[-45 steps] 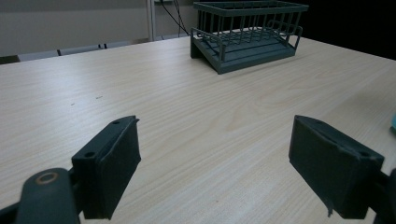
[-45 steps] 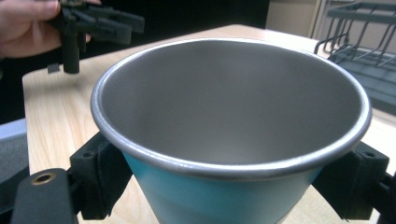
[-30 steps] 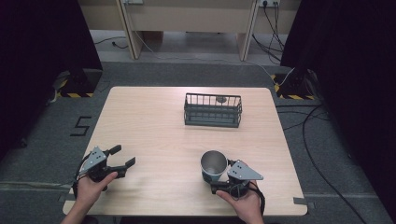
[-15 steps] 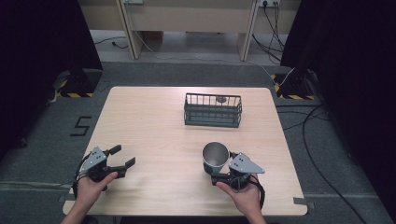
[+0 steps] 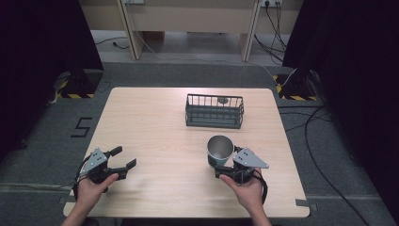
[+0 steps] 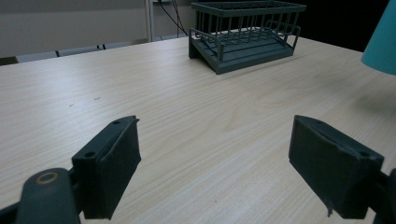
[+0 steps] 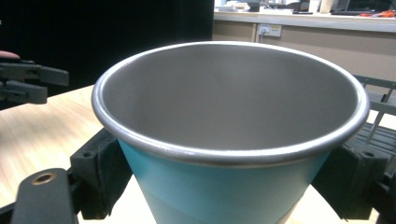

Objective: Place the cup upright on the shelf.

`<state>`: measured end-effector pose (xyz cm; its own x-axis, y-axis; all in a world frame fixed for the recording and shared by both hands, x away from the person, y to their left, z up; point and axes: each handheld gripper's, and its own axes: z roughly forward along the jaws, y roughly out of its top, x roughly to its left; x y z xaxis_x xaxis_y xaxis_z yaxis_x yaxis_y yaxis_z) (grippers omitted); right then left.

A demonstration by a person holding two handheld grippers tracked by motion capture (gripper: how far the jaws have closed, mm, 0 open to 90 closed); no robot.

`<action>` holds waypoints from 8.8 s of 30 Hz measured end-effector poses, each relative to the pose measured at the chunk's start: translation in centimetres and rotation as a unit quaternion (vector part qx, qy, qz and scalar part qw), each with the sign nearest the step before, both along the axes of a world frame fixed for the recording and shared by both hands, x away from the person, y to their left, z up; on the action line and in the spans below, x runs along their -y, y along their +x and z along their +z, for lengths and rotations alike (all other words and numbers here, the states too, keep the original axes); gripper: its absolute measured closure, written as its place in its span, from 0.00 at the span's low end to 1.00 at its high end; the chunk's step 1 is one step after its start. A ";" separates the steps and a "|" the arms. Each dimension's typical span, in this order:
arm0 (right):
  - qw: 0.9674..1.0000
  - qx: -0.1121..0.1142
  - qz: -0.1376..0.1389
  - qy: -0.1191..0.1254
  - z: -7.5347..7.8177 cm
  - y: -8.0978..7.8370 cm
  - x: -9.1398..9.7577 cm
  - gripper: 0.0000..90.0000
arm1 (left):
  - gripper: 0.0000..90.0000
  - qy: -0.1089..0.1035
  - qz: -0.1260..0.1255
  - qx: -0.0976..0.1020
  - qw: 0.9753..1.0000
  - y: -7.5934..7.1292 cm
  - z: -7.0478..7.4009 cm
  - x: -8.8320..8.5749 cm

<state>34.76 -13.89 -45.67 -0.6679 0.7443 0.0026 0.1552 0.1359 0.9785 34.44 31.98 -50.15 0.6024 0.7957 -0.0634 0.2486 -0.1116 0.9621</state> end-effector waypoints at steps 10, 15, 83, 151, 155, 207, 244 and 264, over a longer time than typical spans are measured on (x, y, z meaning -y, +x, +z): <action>1.000 0.001 -0.010 0.007 0.9 1.4 -0.1 0.18 | 0.17 0.000 0.000 0.000 1.000 0.0 0.0 0.0; 1.000 0.008 -0.017 0.010 1.7 2.3 -0.1 0.18 | 0.18 -0.001 0.000 0.000 1.000 0.0 0.0 0.0; 0.995 0.011 -0.098 0.004 5.9 12.3 -1.6 0.18 | 0.18 0.000 -0.001 0.001 1.000 0.0 0.0 -0.2; 0.985 -0.053 -0.167 0.009 5.8 21.8 -2.3 0.18 | 0.18 -0.006 -0.003 0.001 1.000 0.1 0.1 -0.3; 0.984 -0.061 -0.165 0.002 5.2 22.1 -2.8 0.18 | 0.18 -0.006 -0.003 0.002 1.000 0.1 0.1 -0.3; 0.978 -0.109 -0.173 -0.039 1.6 22.6 -3.7 0.17 | 0.18 -0.007 -0.007 0.001 1.000 0.1 0.1 -0.3; 0.981 -0.108 -0.159 -0.040 1.7 18.2 -2.5 0.17 | 0.18 -0.003 -0.008 0.002 1.000 0.1 0.0 -0.1; 0.984 -0.100 -0.146 -0.030 2.2 15.1 -1.4 0.17 | 0.18 0.000 -0.008 0.001 1.000 0.1 0.0 0.0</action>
